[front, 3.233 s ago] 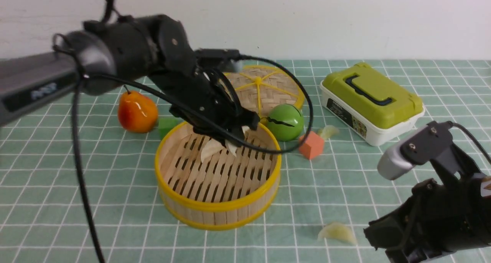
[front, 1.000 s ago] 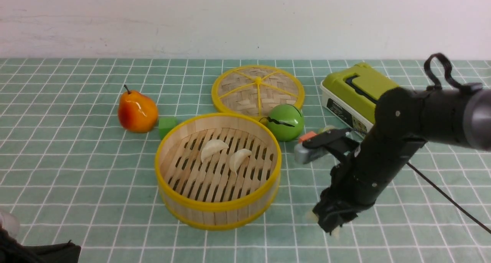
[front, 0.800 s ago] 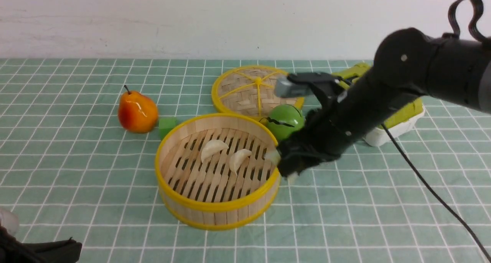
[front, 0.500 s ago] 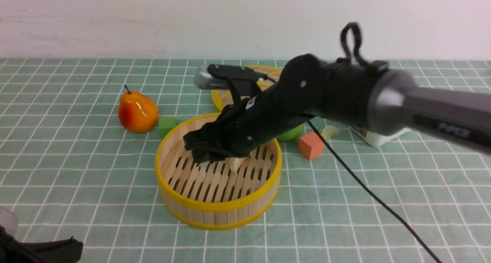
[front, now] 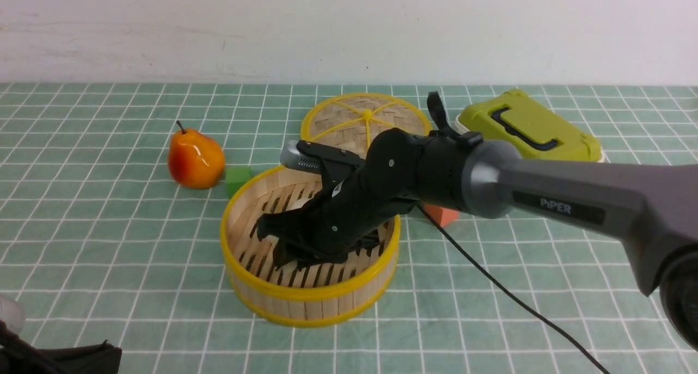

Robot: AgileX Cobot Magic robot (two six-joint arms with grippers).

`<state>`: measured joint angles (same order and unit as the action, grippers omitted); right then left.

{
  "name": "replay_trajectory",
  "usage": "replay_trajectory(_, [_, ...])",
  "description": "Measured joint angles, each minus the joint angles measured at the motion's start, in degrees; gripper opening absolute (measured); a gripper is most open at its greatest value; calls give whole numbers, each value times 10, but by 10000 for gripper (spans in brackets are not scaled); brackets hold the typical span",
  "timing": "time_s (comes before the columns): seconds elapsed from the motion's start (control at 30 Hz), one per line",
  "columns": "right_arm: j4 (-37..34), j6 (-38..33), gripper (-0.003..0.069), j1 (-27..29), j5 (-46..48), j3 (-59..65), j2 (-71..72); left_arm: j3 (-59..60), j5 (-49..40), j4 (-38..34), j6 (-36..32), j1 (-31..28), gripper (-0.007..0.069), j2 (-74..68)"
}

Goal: Put the dumplings into the steamer on the table with the blue tablecloth.
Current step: 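Place the dumpling in the bamboo steamer basket with the right gripper, then reach for and grasp a dumpling lying on the table beside the steamer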

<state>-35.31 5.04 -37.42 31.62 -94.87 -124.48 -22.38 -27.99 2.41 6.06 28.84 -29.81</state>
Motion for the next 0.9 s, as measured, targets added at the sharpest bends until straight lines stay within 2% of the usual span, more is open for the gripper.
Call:
replay_trajectory(0.1, [-1, 0, 419, 0, 0, -1, 5, 0, 0, -2, 0, 0, -11, 0])
replay_trajectory(0.23, [8, 1, 472, 3, 6, -1, 29, 0, 0, -2, 0, 0, -11, 0])
replay_trajectory(0.4, [76, 3, 467, 29, 23, -1, 110, 0, 1, -2, 0, 0, -9, 0])
replay_trajectory(0.57, [223, 59, 461, 110, 98, -2, 179, 0, 2, -2, 0, 0, -6, 0])
replay_trajectory(0.67, [273, 91, 461, 156, 130, 4, 169, 0, 9, -2, 0, 0, -4, 0])
replay_trajectory(0.8, [294, 126, 461, 193, 126, 29, 117, 0, 19, -2, 0, 0, -4, 0])
replay_trajectory(0.9, [293, 164, 461, 199, 64, 33, 73, 0, 24, -2, 0, 0, 0, 0])
